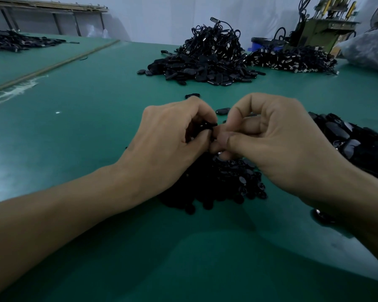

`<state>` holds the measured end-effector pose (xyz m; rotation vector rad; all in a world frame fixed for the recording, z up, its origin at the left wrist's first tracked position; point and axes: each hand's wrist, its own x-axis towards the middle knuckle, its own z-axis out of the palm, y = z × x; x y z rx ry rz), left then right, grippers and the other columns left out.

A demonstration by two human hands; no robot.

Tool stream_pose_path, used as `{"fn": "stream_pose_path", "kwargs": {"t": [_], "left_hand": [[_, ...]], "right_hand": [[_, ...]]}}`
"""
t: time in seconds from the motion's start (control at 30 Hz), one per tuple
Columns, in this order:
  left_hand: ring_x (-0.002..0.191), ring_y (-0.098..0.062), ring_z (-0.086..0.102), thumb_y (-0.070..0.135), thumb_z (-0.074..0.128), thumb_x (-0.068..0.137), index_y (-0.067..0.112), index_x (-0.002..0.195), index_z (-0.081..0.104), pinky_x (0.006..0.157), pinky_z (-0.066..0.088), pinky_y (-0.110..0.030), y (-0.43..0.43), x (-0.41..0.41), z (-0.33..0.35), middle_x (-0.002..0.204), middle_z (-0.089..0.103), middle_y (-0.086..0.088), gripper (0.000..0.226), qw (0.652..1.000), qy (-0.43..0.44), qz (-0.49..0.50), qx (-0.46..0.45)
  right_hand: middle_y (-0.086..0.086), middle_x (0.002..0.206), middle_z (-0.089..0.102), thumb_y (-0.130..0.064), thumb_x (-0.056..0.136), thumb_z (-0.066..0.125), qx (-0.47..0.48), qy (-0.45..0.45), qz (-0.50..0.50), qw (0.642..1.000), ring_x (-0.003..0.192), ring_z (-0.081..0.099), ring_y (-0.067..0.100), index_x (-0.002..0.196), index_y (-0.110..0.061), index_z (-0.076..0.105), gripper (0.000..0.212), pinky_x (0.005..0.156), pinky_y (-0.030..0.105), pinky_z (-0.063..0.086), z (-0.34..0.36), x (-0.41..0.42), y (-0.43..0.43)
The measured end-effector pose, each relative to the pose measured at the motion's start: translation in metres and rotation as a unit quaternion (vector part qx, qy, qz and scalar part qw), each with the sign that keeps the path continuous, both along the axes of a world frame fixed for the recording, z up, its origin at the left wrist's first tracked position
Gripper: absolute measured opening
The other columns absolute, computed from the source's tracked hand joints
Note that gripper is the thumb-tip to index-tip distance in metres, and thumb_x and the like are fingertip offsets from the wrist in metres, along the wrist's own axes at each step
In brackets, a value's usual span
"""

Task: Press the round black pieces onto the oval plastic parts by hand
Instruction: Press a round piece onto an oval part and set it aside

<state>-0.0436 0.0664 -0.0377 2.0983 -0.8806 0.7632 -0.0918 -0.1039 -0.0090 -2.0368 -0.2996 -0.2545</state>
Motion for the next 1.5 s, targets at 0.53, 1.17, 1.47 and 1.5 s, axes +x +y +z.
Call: {"fn": "stream_pose_path", "kwargs": {"t": [0.53, 1.17, 1.47, 1.5], "left_hand": [[0.071, -0.007, 0.067, 0.017, 0.075, 0.077, 0.028, 0.096, 0.063, 0.071, 0.053, -0.021, 0.000, 0.004, 0.003, 0.084, 0.077, 0.004, 0.025, 0.949, 0.228, -0.146, -0.164], [0.064, -0.007, 0.070, 0.012, 0.080, 0.076, 0.027, 0.088, 0.072, 0.070, 0.060, -0.024, -0.001, 0.004, 0.006, 0.074, 0.076, 0.005, 0.021, 0.946, 0.239, -0.134, -0.173], [0.061, -0.008, 0.068, 0.014, 0.083, 0.074, 0.027, 0.086, 0.074, 0.067, 0.059, -0.027, -0.001, 0.008, 0.006, 0.072, 0.076, 0.003, 0.020, 0.952, 0.245, -0.109, -0.148], [0.060, -0.010, 0.068, 0.018, 0.082, 0.071, 0.027, 0.084, 0.074, 0.066, 0.060, -0.029, -0.001, 0.009, 0.006, 0.072, 0.076, 0.002, 0.017, 0.952, 0.245, -0.105, -0.149]], "right_hand": [[-0.009, 0.080, 0.075, -0.015, 0.088, 0.075, -0.050, -0.080, -0.031, 0.995, 0.075, 0.072, 0.010, 0.089, -0.029, 0.070, 0.015, 0.079, 0.040, 0.061, -0.007, 0.011, -0.011], [-0.009, 0.071, 0.073, -0.019, 0.082, 0.079, -0.059, -0.070, -0.049, 0.995, 0.062, 0.068, 0.005, 0.080, -0.026, 0.071, 0.010, 0.065, 0.026, 0.058, -0.002, 0.014, -0.016], [-0.007, 0.070, 0.074, -0.020, 0.082, 0.077, -0.063, -0.048, -0.045, 0.996, 0.063, 0.070, 0.006, 0.082, -0.024, 0.073, 0.006, 0.063, 0.023, 0.057, -0.001, 0.012, -0.014], [-0.007, 0.070, 0.075, -0.019, 0.083, 0.076, -0.065, -0.044, -0.044, 0.996, 0.064, 0.071, 0.006, 0.083, -0.024, 0.073, 0.006, 0.064, 0.022, 0.057, -0.002, 0.013, -0.014]]}}
